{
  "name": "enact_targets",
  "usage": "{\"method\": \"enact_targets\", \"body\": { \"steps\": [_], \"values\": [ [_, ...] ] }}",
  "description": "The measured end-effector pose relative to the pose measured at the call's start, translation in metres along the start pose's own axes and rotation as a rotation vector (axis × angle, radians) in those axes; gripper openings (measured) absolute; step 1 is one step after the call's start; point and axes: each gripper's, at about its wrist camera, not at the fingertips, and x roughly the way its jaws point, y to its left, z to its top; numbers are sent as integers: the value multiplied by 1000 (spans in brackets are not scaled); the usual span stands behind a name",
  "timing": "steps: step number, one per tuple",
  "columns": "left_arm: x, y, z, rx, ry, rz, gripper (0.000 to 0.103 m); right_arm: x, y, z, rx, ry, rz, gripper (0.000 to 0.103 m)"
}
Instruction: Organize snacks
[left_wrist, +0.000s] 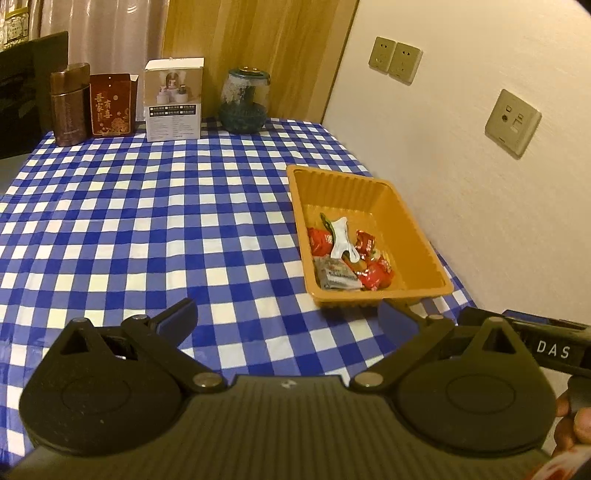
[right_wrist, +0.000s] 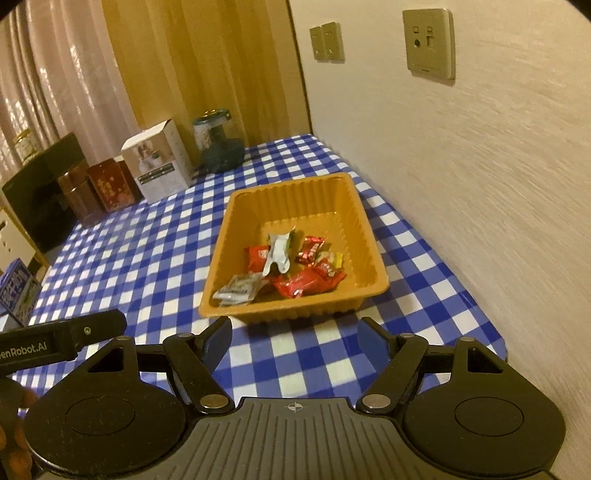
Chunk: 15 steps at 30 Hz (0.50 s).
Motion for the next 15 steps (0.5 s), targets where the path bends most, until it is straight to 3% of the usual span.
{"method": "enact_targets", "body": {
  "steps": [15],
  "values": [
    [-26,11,-18,22,13,62,103,-16,13,-16,-46,18,0,75]
  ]
}}
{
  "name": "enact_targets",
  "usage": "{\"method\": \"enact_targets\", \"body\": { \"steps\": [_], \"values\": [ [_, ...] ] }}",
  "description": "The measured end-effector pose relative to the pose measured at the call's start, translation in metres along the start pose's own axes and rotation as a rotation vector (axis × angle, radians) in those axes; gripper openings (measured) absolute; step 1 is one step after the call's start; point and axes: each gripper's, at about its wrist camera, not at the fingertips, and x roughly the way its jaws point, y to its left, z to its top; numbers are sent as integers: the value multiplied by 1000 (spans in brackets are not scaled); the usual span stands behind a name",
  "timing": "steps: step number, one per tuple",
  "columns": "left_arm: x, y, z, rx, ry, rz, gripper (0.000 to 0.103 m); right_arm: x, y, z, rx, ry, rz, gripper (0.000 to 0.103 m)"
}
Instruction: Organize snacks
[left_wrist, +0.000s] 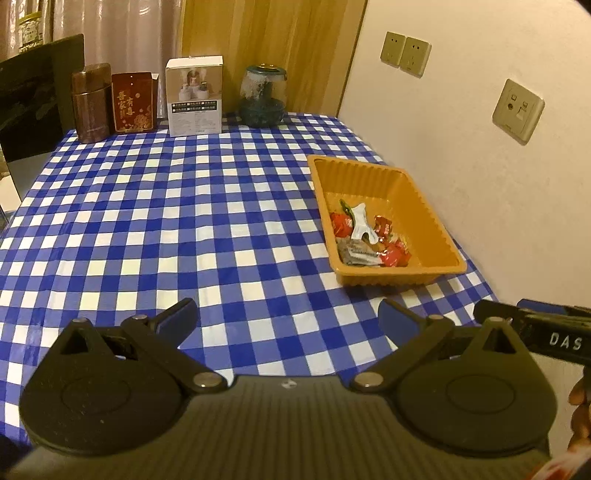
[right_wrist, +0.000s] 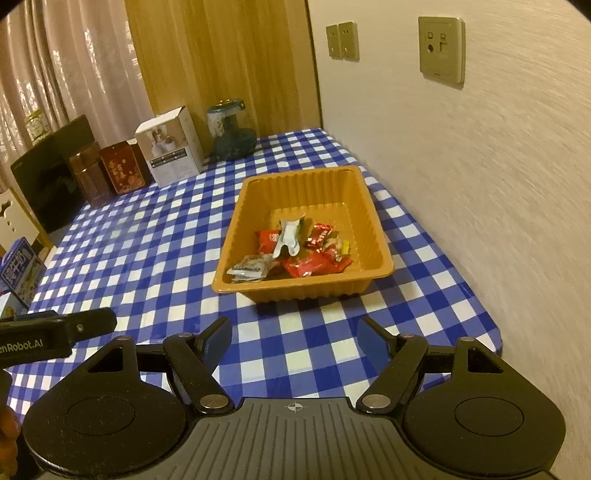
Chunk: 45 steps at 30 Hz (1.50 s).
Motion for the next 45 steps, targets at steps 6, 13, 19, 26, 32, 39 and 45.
{"method": "enact_targets", "body": {
  "steps": [6,13,19,26,32,39,45],
  "values": [
    [-3,3,-5,7,5,5,103,-3,5,-4,-16,9,11,75],
    [-5,4,-5,7,2,5,103,-3,10,-5,-25,13,14,75],
    [-5,4,-5,11,2,6,103,-3,11,-4,-22,11,20,75],
    [-5,4,-5,13,2,4,103,-3,10,-2,-21,8,18,75],
    [-6,4,-5,15,1,4,103,-4,10,-2,-20,8,18,75],
    [-6,4,-5,17,-1,2,103,-4,11,-2,-21,7,16,75],
    [-6,3,-5,19,0,0,103,-4,10,-2,-22,7,18,75]
  ]
}}
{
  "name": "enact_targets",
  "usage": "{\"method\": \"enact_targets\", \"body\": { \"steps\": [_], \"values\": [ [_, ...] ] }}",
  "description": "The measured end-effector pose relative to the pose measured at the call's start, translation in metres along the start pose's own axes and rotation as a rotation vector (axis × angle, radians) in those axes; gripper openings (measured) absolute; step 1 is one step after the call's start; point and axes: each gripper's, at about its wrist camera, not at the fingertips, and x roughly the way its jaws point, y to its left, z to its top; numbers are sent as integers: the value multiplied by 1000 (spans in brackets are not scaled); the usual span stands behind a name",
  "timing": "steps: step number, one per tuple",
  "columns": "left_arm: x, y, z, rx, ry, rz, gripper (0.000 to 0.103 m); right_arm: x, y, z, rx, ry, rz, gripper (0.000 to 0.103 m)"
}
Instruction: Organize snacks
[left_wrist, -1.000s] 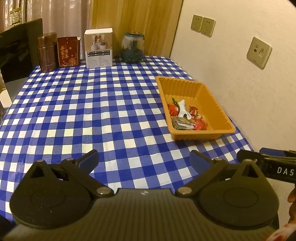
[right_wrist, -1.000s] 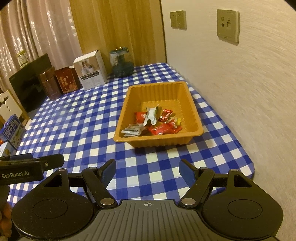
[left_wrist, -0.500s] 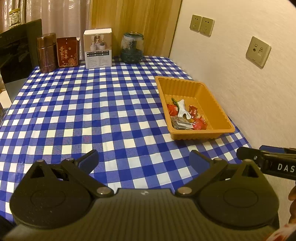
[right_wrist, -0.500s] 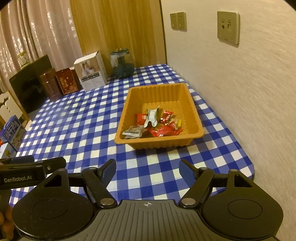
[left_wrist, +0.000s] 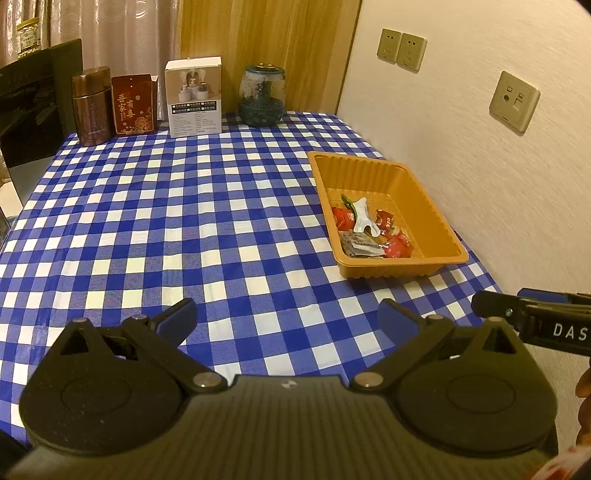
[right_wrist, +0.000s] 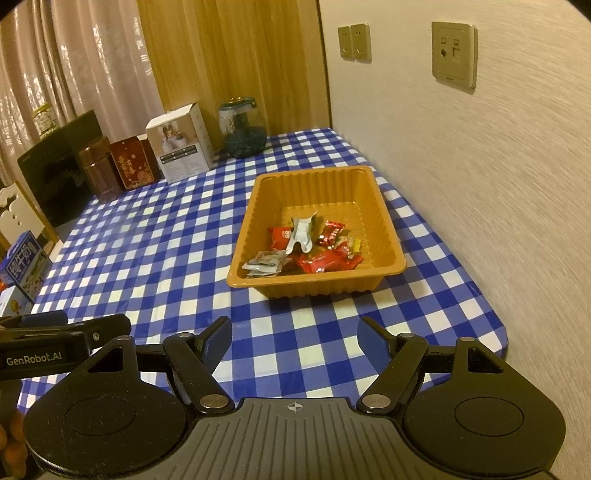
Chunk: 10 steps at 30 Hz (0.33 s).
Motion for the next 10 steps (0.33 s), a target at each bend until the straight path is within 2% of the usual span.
{"method": "enact_targets", "body": {
  "steps": [10],
  "values": [
    [-1,-3,1,12,-21,-7,103,0,0,0,2,2,-1,75]
  ]
}}
